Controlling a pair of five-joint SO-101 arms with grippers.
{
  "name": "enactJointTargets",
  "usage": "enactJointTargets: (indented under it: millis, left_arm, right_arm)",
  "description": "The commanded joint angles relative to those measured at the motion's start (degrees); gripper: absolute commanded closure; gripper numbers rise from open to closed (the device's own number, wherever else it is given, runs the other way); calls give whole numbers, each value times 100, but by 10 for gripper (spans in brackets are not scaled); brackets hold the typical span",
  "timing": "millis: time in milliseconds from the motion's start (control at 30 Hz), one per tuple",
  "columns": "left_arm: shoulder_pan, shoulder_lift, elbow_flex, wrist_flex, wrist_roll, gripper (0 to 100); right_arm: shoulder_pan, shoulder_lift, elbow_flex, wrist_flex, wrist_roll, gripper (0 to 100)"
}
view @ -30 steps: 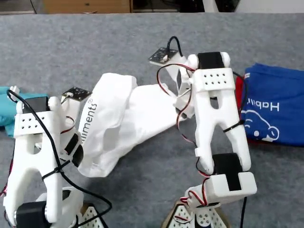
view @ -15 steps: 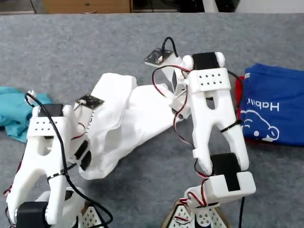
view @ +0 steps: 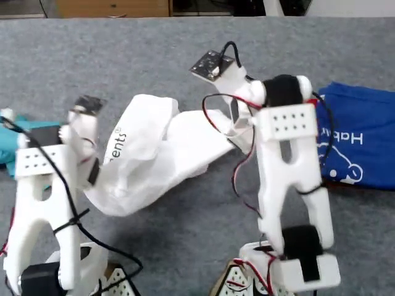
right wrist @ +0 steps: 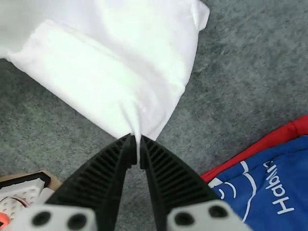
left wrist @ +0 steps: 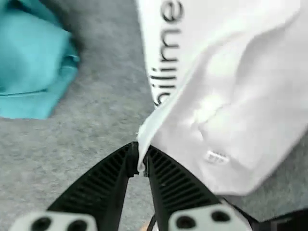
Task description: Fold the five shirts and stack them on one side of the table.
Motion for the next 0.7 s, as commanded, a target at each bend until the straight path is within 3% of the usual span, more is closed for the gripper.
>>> enactJointTargets:
  millis: [0,133,667]
  left_arm:
    - [-457,-154,-791,132,53,982]
    - [-932,-145,-941,132,-62,982]
    - [-2286,-119,-26,79,-1987,978]
  right_arm:
    - [233,-558,-31,-132,-35,997]
    - [585,-681,4,-281,-26,997]
    - [629,-681,470,-1521,-70,997]
